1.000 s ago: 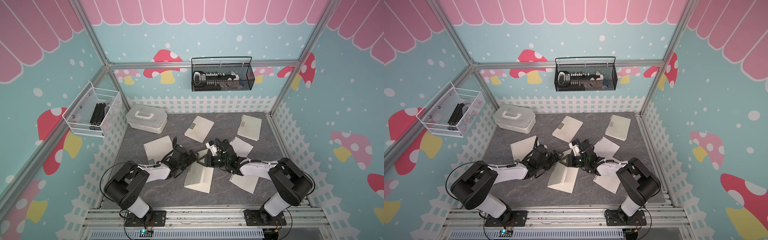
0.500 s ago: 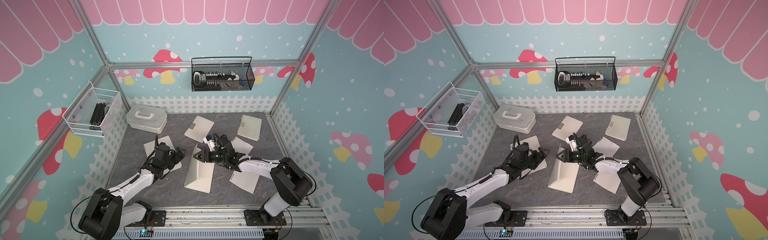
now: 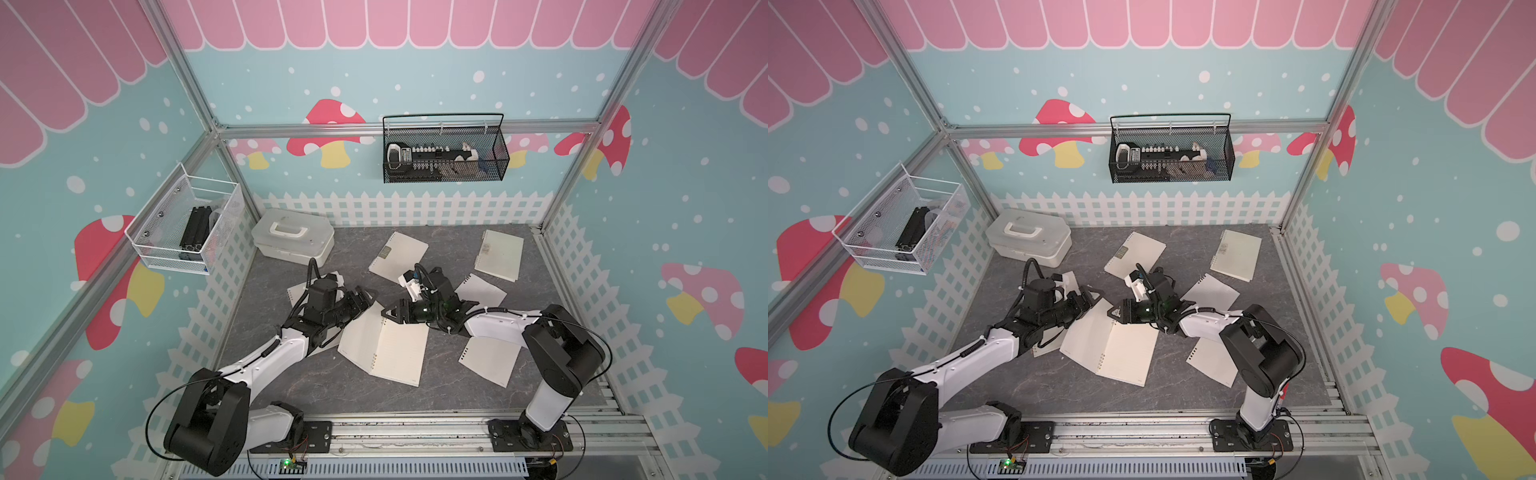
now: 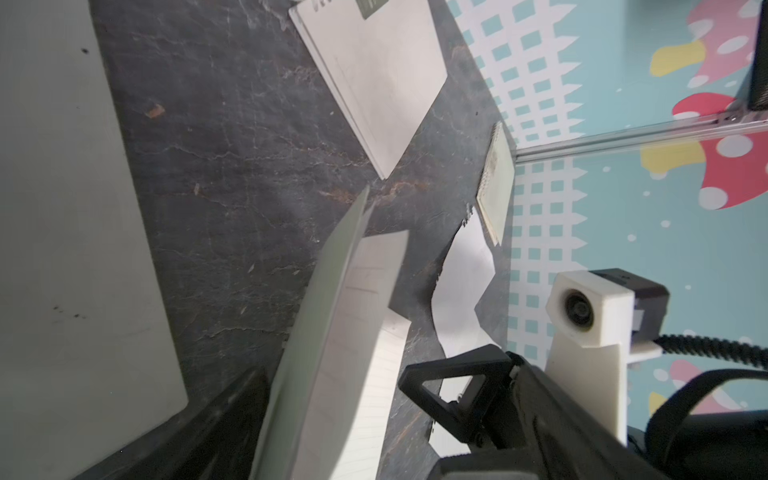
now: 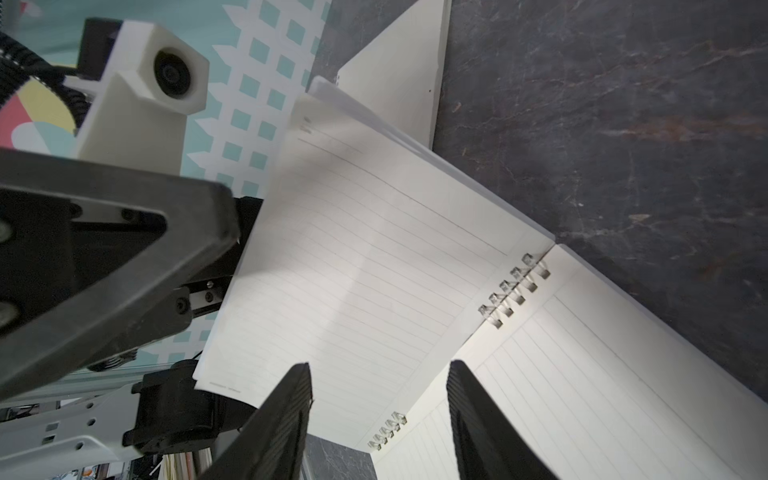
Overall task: Tear off pages from different notebooks
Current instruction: Open the notebook at the center of the board.
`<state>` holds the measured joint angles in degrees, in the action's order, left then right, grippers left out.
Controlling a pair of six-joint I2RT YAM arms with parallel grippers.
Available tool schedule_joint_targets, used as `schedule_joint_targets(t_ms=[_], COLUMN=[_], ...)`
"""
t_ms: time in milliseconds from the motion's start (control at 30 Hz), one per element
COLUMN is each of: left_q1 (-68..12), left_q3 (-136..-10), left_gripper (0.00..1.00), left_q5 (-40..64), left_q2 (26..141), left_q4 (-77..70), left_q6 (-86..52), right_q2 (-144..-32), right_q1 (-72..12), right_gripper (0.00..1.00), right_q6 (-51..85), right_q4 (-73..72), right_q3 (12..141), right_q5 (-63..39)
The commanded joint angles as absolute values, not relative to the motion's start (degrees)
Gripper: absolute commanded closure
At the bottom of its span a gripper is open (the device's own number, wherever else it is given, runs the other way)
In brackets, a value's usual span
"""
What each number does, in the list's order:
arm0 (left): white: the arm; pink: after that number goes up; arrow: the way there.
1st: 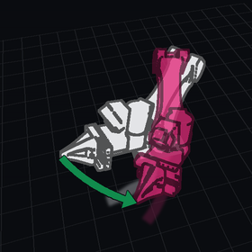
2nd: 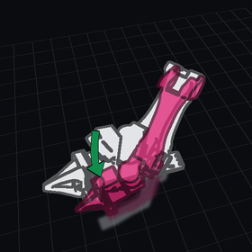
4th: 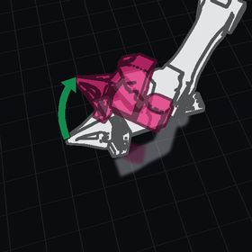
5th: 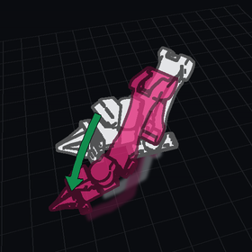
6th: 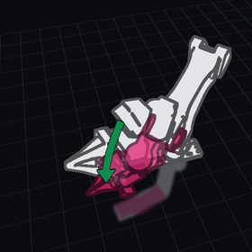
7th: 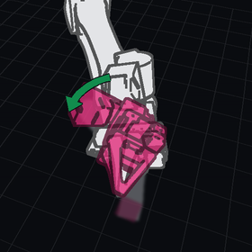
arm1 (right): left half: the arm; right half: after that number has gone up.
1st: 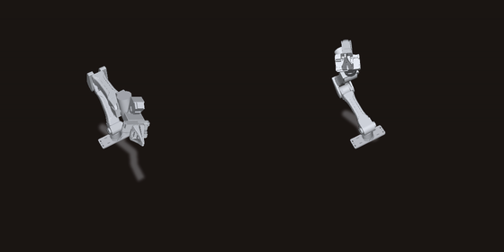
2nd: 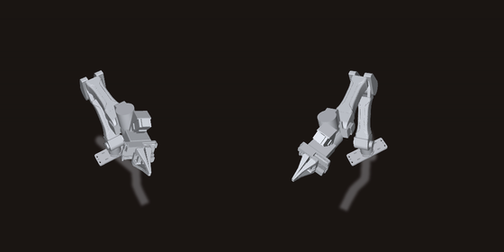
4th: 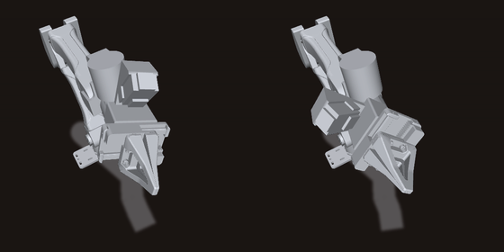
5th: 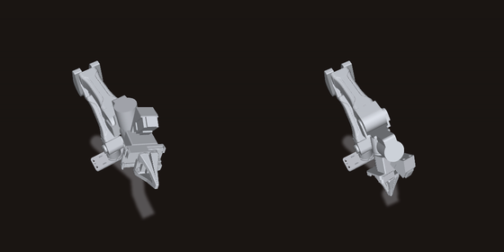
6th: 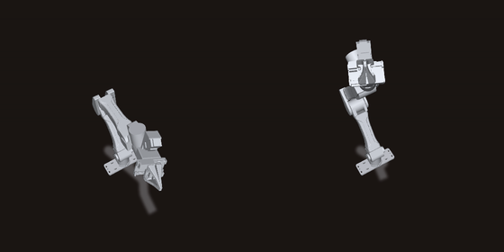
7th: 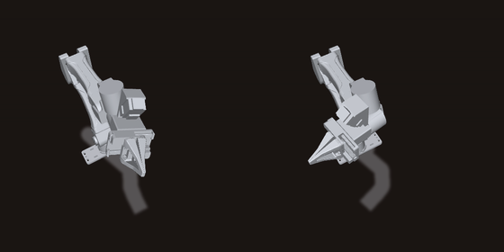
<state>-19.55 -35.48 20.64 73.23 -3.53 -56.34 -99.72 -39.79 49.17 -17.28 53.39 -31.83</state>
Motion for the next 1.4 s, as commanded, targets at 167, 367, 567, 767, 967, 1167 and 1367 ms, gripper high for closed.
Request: schedule_joint_targets(t_ms=[167, 367, 567, 767, 967, 1167, 1367], left_q1=[-19.07, -19.50, -21.69, -22.27, -22.72, -23.10, -23.17], left_q3=[-31.92, -29.44, -28.83, -27.75, -27.51, -26.43, -26.10], left_gripper=[0.15, 0.21, 0.38, 0.45, 0.50, 0.50, 0.60], left_q5=[22.52, 22.74, 22.80, 22.88, 22.32, 21.93, 20.79], left_q2=[70.12, 66.42, 69.08, 72.22, 73.66, 73.77, 74.90], left_q4=[-10.82, -14.76, -18.60, -23.92, -26.27, -30.59, -30.82], left_q6=[-60.82, -63.72, -65.51, -68.03, -69.44, -71.42, -71.45], right_q2=[-100.06, -101.15, -104.73, -105.73, -106.51, -107.53, -107.93], right_q1=[-38.87, -37.29, -37.09, -37.00, -37.01, -37.01, -37.00], right_gripper=[0.39, 0.38, 0.39, 0.39, 0.39, 0.39, 0.39], right_q6=[46.89, 45.18, 45.67, 46.49, 46.75, 47.45, 47.81], right_q4=[-17.19, -16.71, -19.31, -21.92, -23.21, -24.87, -25.94], right_q3=[48.65, 45.62, 45.13, 44.51, 44.15, 44.04, 43.77], right_q5=[-28.65, -26.21, -27.16, -28.56, -29.35, -29.97, -30.67])
